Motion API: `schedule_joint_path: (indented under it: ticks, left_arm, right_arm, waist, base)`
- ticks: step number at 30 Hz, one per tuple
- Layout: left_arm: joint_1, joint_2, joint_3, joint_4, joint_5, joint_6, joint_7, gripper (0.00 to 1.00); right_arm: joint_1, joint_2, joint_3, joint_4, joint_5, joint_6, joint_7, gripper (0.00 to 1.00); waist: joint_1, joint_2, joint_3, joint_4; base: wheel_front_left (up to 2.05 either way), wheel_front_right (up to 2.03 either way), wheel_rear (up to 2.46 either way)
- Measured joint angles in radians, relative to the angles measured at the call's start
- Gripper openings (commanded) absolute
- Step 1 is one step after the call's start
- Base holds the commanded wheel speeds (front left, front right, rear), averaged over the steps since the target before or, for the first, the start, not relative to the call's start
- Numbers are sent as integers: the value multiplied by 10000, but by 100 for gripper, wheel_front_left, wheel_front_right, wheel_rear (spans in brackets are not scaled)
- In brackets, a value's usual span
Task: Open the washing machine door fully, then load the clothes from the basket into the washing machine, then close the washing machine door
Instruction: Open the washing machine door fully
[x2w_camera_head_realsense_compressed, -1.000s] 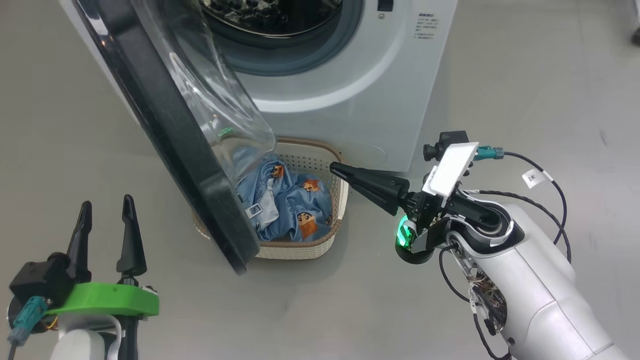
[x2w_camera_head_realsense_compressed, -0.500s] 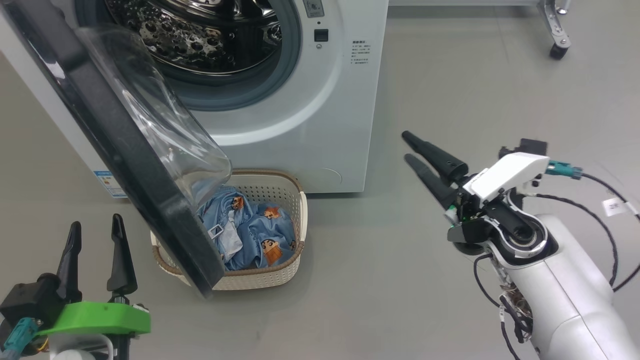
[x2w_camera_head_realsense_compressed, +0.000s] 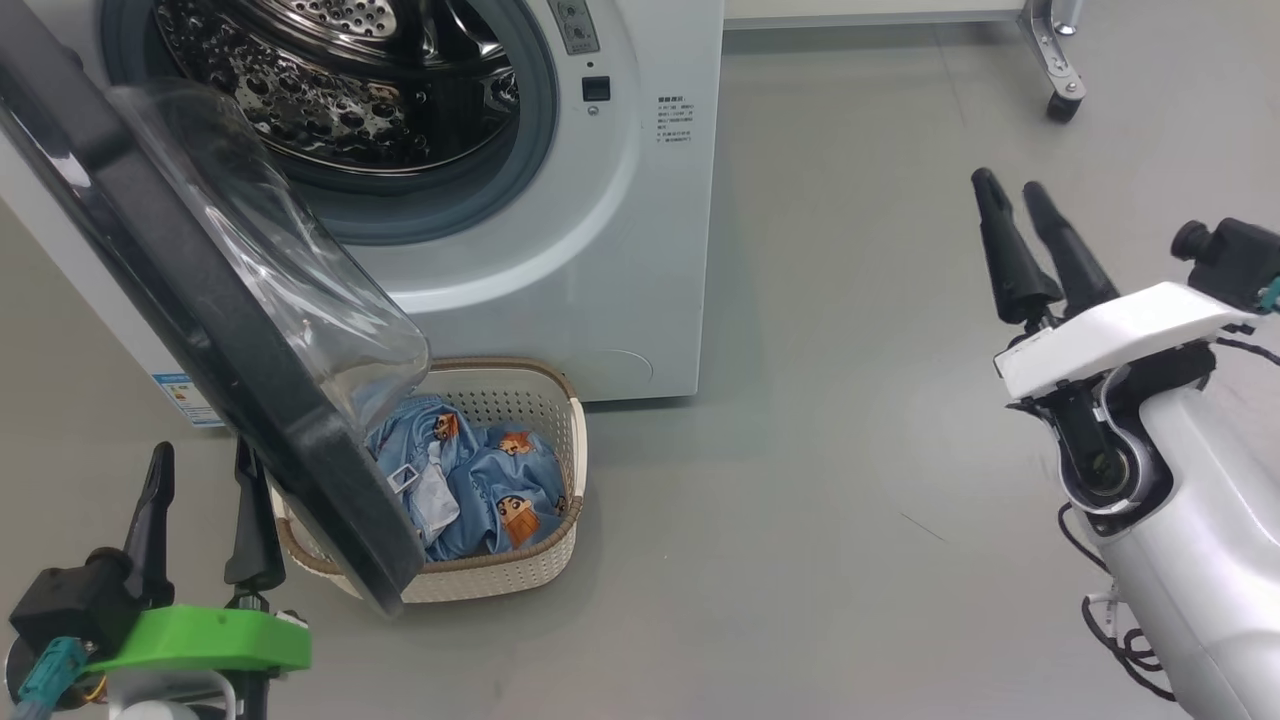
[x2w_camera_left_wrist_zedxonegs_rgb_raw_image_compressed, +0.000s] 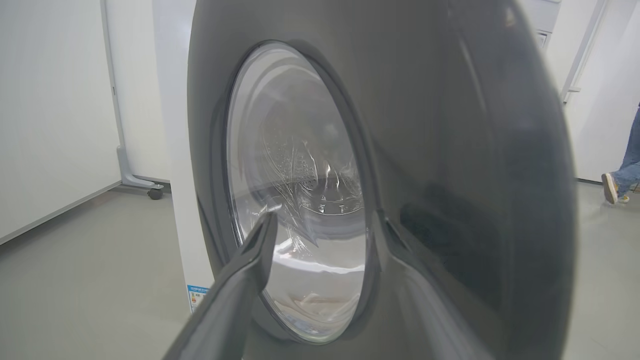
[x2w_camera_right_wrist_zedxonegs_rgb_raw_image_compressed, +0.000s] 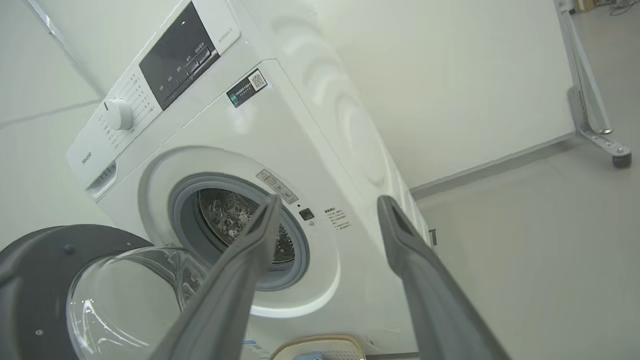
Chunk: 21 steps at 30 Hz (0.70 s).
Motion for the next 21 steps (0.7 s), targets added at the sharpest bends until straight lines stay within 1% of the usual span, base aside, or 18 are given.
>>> schedule_joint_path:
  ticks: [6, 8, 11, 16, 21]
  left_arm:
    - [9, -6, -25, -36, 29, 0, 0, 100]
    - [22, -6, -27, -42, 31, 0, 0, 100]
    - [77, -8, -25, -48, 59, 0, 0, 100]
    - [254, -10, 8, -59, 107, 0, 0, 100]
    - [400, -19, 54, -150, 226, 0, 0, 100]
  right_arm:
    - [-6, -533, 290, -171, -2121, -27, -1806, 100]
    - [80, -750, 343, -205, -2792, -295, -1810, 100]
    - [388, -961, 307, -234, -3473, -698, -1578, 100]
    - [1202, -1041, 201, -401, -4286, -1354, -1430, 100]
    - [1816, -945, -326, -1026, -5271, -1929, -1402, 100]
  waist:
    - [0, 0, -25, -61]
    - [0, 0, -44, -85]
    - [0, 0, -79, -119]
    - [0, -1, -144, -172]
    - [0, -1, -203, -244]
  base:
    - [0, 0, 0]
    - [0, 0, 0]
    - [0, 0, 0]
    - [0, 0, 0]
    - [0, 0, 0]
